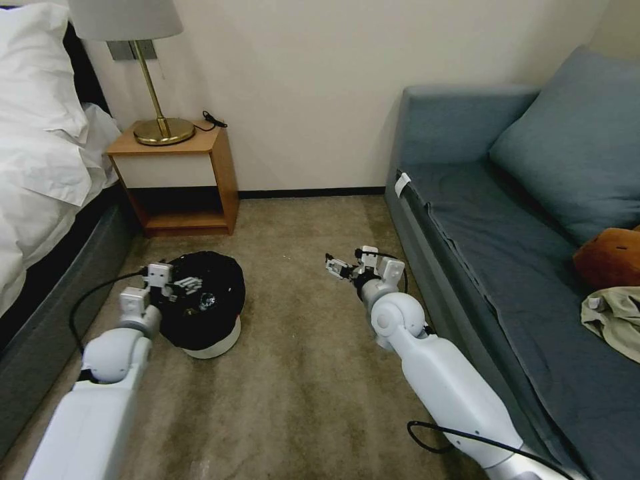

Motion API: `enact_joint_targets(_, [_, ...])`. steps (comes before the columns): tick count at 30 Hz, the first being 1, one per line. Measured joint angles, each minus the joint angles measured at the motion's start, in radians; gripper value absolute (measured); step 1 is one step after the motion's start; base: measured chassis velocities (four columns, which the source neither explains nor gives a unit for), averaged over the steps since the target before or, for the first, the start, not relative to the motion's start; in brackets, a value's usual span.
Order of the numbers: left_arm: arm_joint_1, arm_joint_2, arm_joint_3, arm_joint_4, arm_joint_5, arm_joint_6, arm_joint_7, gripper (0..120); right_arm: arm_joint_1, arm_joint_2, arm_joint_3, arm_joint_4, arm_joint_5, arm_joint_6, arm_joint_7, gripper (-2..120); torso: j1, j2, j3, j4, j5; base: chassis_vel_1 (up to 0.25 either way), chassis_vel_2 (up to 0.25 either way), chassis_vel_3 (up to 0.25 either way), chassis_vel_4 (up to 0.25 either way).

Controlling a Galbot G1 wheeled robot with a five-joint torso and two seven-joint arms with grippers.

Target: Pick up the trash bin, then pick up the garbage on the floor and place it into the trash bin.

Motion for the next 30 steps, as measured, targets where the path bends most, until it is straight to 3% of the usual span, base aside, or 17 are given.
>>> enact_joint_targets(4, [0.003, -0.012, 0.012, -0.020, 0.008, 0.000, 0.003, 100, -0.005, 0.047, 0.035, -0.069, -0.078, 0.042, -0.054, 100, 0.000, 0.000, 0.000, 0.0001, 0.0000, 0.000, 0.000, 0.000, 0.000])
enact_joint_targets(12, [0.013, -0.019, 0.013, -0.033, 0.023, 0.000, 0.003, 100, -0.005, 0.081, 0.045, -0.103, -0.106, 0.062, -0.082, 100, 0.000, 0.000, 0.000, 0.0002, -0.0002, 0.000, 0.000, 0.000, 0.000])
enact_joint_targets(30, [0.014, -0.019, 0.011, -0.033, 0.024, 0.000, 0.003, 100, -0.002, 0.082, 0.043, -0.102, -0.102, 0.054, -0.080, 100, 0.000, 0.000, 0.000, 0.0002, -0.0002, 0.000, 0.000, 0.000, 0.000])
